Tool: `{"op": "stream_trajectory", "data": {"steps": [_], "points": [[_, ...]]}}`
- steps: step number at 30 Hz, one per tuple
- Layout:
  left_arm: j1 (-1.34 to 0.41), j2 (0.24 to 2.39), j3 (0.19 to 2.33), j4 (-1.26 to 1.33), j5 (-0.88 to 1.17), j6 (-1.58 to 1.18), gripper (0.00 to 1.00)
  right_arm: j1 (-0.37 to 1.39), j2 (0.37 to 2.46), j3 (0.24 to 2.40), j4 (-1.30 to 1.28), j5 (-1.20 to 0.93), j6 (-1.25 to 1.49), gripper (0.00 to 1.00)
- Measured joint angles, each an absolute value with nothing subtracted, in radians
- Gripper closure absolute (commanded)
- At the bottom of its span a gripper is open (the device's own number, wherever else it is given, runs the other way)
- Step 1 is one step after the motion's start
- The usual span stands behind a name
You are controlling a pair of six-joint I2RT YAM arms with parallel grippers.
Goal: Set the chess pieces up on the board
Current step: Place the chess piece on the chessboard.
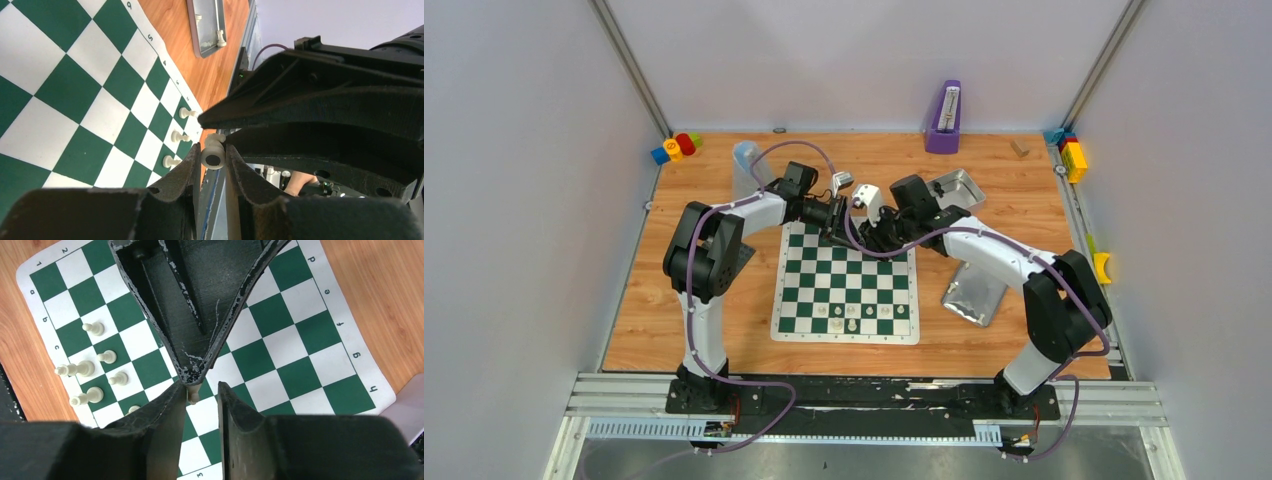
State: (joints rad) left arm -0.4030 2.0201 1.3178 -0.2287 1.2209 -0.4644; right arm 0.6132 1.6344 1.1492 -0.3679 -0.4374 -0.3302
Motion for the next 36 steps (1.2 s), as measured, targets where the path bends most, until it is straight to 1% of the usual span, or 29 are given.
{"op": "stream_trajectory", "data": {"steps": [1,3,9,13,18,20,23,26,30,36], "points": [[-0.403,2.02,1.317,-0.229,1.223,-0.464,0.96,0.613,1.634,1.149,-0.368,-0.437,-0.33,0.65],[-0.403,2.02,1.316,-0.23,1.226,-0.463,1.0,0.613,1.634,1.149,-0.368,-0.436,-0.333,0.63],[-0.403,2.006,1.298,-0.213,1.252,-0.47,1.0,0.582,1.575,1.142,-0.367,-0.491,-0.337,0.62],[-0.394,1.958,1.225,-0.088,1.282,-0.558,1.0,0.514,1.486,1.142,-0.355,-0.595,-0.329,0.62],[-0.365,1.864,1.093,0.295,1.324,-0.85,1.0,0.43,1.402,1.15,-0.329,-0.745,-0.297,0.62],[-0.347,1.853,1.073,0.53,1.335,-1.028,1.0,0.42,1.401,1.174,-0.33,-0.807,-0.274,0.62],[-0.315,1.859,1.077,0.943,1.327,-1.373,1.0,0.409,1.403,1.219,-0.332,-0.891,-0.235,0.61],[-0.292,1.861,1.102,1.212,1.312,-1.613,1.0,0.398,1.404,1.274,-0.331,-0.971,-0.192,0.6],[-0.281,1.861,1.106,1.389,1.278,-1.785,1.0,0.39,1.404,1.319,-0.323,-1.032,-0.154,0.59],[-0.282,1.84,1.082,1.433,1.251,-1.86,1.0,0.389,1.427,1.34,-0.324,-1.085,-0.13,0.59]]}}
